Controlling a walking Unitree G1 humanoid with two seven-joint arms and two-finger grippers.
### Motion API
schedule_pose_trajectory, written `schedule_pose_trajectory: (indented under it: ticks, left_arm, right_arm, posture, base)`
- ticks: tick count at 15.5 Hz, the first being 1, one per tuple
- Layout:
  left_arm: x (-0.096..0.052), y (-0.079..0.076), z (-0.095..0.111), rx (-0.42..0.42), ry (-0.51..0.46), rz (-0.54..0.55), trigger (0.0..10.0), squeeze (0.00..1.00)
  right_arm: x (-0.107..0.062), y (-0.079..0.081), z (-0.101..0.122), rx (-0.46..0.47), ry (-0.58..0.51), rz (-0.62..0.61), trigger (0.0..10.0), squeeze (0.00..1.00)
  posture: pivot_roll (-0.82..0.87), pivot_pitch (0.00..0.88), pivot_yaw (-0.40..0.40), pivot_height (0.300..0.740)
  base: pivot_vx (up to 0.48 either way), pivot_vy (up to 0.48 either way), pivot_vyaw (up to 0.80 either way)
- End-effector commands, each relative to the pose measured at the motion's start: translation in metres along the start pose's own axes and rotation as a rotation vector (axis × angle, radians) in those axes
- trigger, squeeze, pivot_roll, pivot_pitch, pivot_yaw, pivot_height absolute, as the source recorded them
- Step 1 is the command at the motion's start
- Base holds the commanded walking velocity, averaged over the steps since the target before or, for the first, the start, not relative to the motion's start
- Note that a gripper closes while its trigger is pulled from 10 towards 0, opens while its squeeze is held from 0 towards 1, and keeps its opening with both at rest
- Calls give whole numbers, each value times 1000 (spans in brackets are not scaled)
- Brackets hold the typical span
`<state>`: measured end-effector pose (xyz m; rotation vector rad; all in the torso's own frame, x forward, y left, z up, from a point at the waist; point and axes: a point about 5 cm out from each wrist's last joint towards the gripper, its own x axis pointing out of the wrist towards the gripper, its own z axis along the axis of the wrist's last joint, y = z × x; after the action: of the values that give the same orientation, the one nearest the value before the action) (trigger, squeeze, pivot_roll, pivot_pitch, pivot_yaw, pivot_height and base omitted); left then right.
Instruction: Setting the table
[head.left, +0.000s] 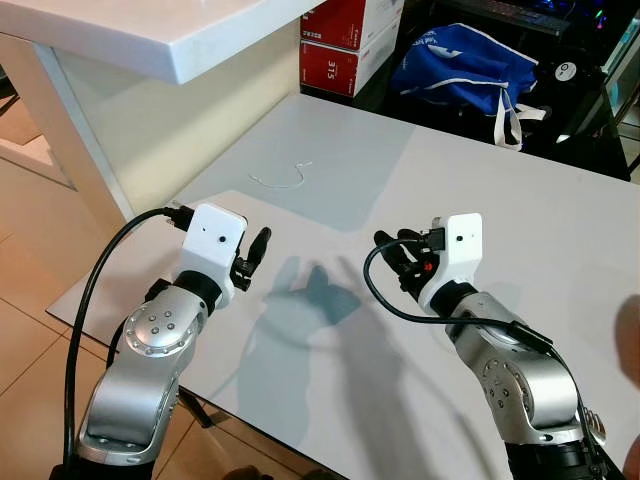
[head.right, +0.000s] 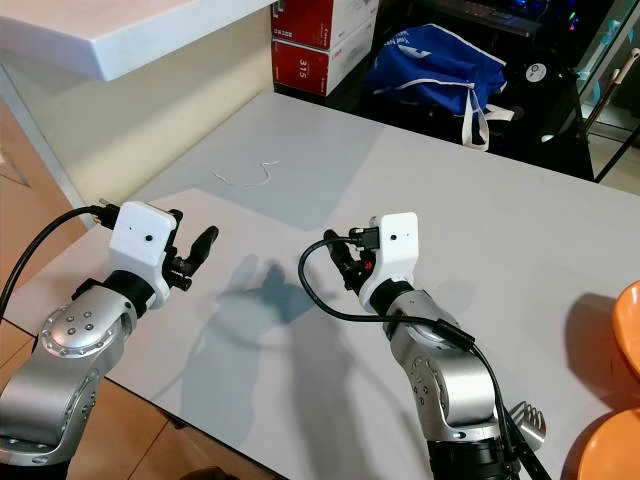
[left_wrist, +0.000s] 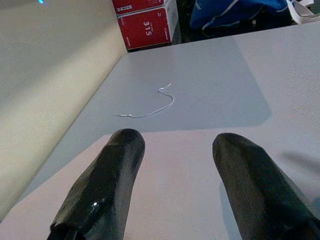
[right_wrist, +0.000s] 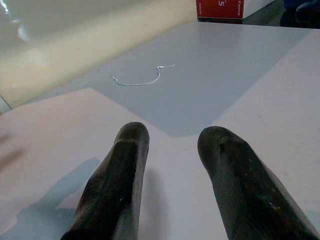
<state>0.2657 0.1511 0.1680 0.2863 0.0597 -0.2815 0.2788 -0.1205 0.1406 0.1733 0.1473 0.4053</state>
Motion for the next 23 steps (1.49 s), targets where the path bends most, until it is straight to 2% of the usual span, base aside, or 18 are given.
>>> schedule_pose_trajectory:
  ticks: [1,5,6,7,9,11,13,14,16,17,20,23]
  left_arm:
    - [2,0,0,11,6,-3,10000,0]
    - [2,0,0,11,6,-3,10000,0]
    - [2,0,0,12,6,-3,10000,0]
    - [5,4,-1,-14,19,30,10000,0]
    - [6,4,-2,-41,35,43,10000,0]
    - [7,4,-1,-33,22,38,10000,0]
    - [7,3,1,-32,10,26,10000,0]
    - [7,3,1,-30,8,22,10000,0]
    - [7,2,2,-48,1,30,10000,0]
    - [6,2,1,-61,15,27,10000,0]
    - [4,1,0,-88,37,21,10000,0]
    - [4,1,1,-77,29,19,10000,0]
  right_arm:
    - [-2,1,5,-9,-15,3,10000,0]
    - [-2,1,5,-9,-15,3,10000,0]
    - [-2,2,5,-17,-11,10,10000,0]
    - [1,4,10,4,-48,36,10000,0]
    - [2,4,12,13,-66,46,10000,0]
    - [1,4,12,28,-63,46,10000,0]
    - [-1,0,16,189,-99,23,10000,0]
    - [-2,-1,16,187,-98,15,10000,0]
    - [0,-10,15,31,-73,-64,10000,0]
    - [0,-12,12,13,-49,-73,10000,0]
    - [0,-9,14,53,-64,-61,10000,0]
    - [2,-7,13,37,-62,-62,10000,0]
  posture:
    - [19,36,-28,740]
    - [19,36,-28,740]
    - [0,0,0,740]
    - [18,25,-29,740]
    - [18,25,-30,740]
    - [18,26,-30,740]
    - [19,26,-30,740]
    - [17,26,-29,740]
    - [16,27,-29,740]
    - [15,28,-29,740]
    - [15,31,-32,740]
    - [14,33,-31,740]
  base:
    - [0,0,0]
    - [0,0,0]
    - [0,0,0]
    - [0,0,0]
    - [0,0,0]
    - [0,0,0]
    - [0,0,0]
    - [0,0,0]
    - [0,0,0]
    - [0,0,0]
    - [-251,0,0]
    - [-426,0,0]
